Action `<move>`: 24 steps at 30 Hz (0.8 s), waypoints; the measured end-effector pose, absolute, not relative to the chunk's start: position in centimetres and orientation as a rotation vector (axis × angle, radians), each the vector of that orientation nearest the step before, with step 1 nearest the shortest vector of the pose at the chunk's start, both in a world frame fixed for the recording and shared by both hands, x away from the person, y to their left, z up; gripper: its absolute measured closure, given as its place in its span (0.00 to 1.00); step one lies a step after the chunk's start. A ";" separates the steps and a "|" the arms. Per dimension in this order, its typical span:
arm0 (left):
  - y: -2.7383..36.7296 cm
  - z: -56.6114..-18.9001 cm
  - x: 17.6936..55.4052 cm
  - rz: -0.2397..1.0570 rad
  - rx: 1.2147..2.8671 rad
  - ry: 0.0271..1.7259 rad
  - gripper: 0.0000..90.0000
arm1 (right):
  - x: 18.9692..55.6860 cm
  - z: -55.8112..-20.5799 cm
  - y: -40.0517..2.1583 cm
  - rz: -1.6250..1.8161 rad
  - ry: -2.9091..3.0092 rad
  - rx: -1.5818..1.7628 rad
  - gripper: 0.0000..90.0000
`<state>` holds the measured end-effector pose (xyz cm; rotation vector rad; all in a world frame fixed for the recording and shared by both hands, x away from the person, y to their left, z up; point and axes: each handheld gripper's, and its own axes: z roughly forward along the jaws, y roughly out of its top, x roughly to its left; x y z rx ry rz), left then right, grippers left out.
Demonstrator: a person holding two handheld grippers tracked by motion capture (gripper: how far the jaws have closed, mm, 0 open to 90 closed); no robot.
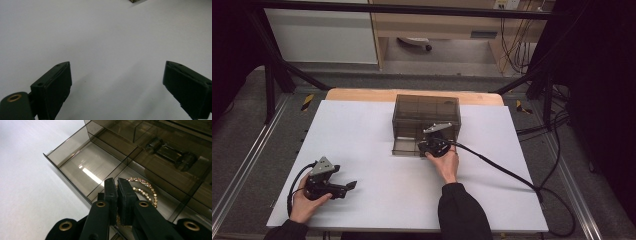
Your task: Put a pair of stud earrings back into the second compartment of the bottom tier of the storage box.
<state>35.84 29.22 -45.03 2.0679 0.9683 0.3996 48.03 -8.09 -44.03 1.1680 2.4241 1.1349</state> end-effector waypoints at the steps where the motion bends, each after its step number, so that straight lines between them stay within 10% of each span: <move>1: 29.2 -45.0 35.8 0.399 2.068 0.968 0.09 | 48.0 -44.1 -8.1 1.134 2.424 1.167 0.96; 24: 29.2 -45.0 35.8 0.401 2.068 0.966 0.09 | 46.7 -41.7 -9.2 1.167 2.385 1.126 0.78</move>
